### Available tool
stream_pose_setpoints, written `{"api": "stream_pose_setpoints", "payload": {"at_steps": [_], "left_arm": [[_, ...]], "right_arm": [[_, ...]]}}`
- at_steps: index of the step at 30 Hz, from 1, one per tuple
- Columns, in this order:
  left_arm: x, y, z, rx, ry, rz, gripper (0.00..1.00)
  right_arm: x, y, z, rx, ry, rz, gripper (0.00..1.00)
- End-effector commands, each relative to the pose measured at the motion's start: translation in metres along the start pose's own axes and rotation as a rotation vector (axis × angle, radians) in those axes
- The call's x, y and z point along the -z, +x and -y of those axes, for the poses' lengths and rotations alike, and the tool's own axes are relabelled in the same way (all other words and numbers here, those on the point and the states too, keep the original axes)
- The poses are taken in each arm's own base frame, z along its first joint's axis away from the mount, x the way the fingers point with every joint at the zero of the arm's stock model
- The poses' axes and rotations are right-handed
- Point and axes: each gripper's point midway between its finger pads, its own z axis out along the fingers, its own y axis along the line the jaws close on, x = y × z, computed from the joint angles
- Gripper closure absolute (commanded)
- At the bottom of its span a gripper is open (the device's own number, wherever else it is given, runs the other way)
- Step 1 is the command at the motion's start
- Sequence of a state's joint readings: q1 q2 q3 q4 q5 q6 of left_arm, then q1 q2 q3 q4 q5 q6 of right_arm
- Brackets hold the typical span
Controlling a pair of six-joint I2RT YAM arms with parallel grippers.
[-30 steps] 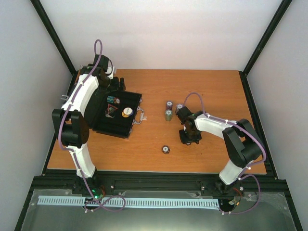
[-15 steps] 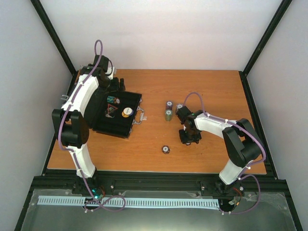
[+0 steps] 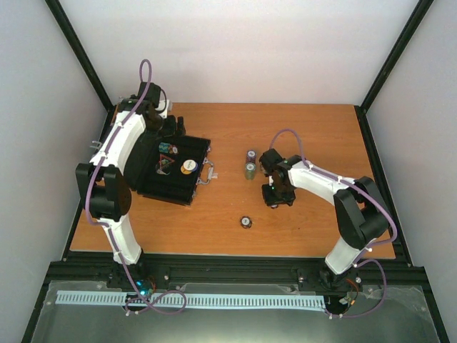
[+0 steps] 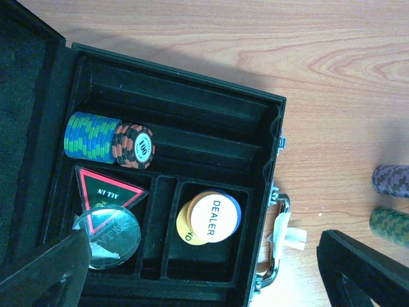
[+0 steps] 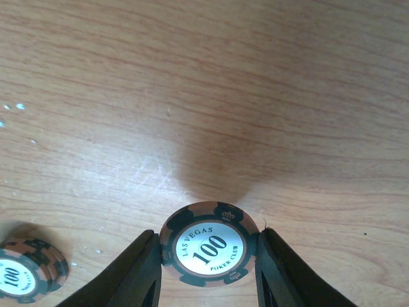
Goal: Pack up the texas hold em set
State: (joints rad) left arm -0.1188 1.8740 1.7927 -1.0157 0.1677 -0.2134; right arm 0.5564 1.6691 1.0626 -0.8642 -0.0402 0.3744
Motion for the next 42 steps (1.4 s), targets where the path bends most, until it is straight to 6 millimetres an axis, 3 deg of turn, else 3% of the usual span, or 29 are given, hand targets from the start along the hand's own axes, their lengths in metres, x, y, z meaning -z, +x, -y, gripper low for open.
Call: {"api": "stream_pose_setpoints", "payload": {"at_steps": [1, 17, 28, 42], "left_arm": [[0.02, -0.008, 0.0, -0.003, 0.006, 0.06, 0.0], [0.042, -0.009, -0.002, 0.009, -0.019, 0.101, 0.0], [0.054, -0.004, -0.001, 0.021, -0.015, 0.114, 0.0], [0.097, -0.008, -0.004, 0.075, -0.048, 0.235, 0.0]], "right_arm": [[0.019, -0.012, -0.011, 0.016, -0.037, 0.042, 0.7], [0.064, -0.089, -0.074, 0.068, -0.241, 0.154, 0.71], [0.092, -0.144, -0.135, 0.146, -0.382, 0.229, 0.71], [0.096, -0.214, -0.206, 0.205, -0.597, 0.315, 0.71]]}}
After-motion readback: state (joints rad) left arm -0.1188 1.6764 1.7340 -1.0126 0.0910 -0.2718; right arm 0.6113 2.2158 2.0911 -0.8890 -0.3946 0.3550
